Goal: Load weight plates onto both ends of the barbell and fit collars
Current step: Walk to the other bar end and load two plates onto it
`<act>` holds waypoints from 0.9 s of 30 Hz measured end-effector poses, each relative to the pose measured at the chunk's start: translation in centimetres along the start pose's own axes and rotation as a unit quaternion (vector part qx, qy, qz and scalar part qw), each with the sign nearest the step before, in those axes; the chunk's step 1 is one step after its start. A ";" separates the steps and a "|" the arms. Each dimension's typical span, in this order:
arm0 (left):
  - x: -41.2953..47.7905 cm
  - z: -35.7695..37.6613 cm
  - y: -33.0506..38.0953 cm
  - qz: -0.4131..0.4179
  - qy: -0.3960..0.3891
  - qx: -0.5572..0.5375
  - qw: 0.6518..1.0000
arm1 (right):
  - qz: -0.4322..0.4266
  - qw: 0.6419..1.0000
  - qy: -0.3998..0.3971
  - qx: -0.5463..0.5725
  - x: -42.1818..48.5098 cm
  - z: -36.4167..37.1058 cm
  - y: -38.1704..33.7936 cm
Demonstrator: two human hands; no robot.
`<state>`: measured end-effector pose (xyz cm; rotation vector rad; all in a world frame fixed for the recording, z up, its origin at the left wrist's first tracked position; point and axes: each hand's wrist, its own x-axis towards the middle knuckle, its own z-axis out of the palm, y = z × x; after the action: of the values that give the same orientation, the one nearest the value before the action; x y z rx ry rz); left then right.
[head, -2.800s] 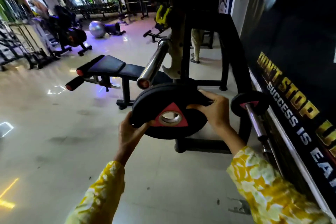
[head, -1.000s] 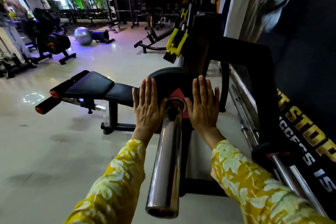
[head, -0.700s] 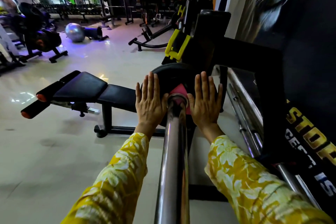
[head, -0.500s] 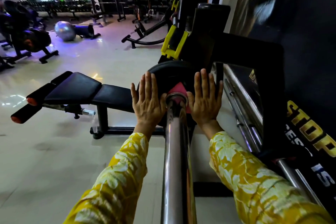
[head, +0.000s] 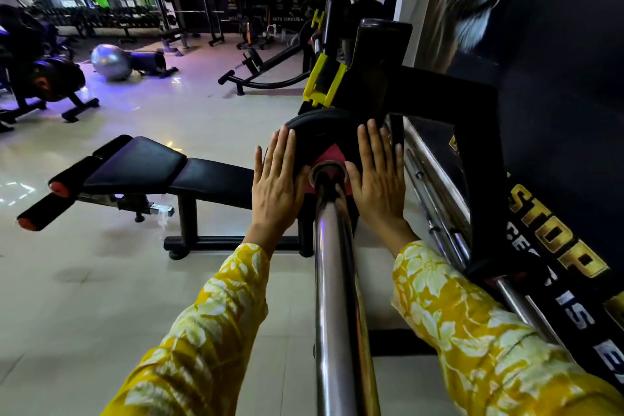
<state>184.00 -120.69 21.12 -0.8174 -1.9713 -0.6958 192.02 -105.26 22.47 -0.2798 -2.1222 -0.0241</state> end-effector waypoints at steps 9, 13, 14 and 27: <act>-5.2 -7.3 3.2 -0.023 -0.031 -0.022 0.999 | 0.028 0.996 -0.060 0.058 -5.8 -7.1 -2.2; -8.9 -12.9 6.8 -0.017 -0.004 -0.019 1.000 | 0.014 0.995 -0.052 0.086 -10.3 -13.5 -3.2; -9.3 -13.3 6.8 -0.017 -0.006 -0.020 1.000 | 0.009 0.994 -0.061 0.091 -10.7 -13.9 -3.5; -19.5 -27.6 16.4 -0.066 -0.001 -0.043 0.997 | 0.019 0.982 -0.075 0.171 -22.1 -27.8 -9.8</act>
<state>218.37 -135.86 19.69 -0.7441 -2.0215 -0.8634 224.50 -122.54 19.88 -0.1191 -2.2249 0.3920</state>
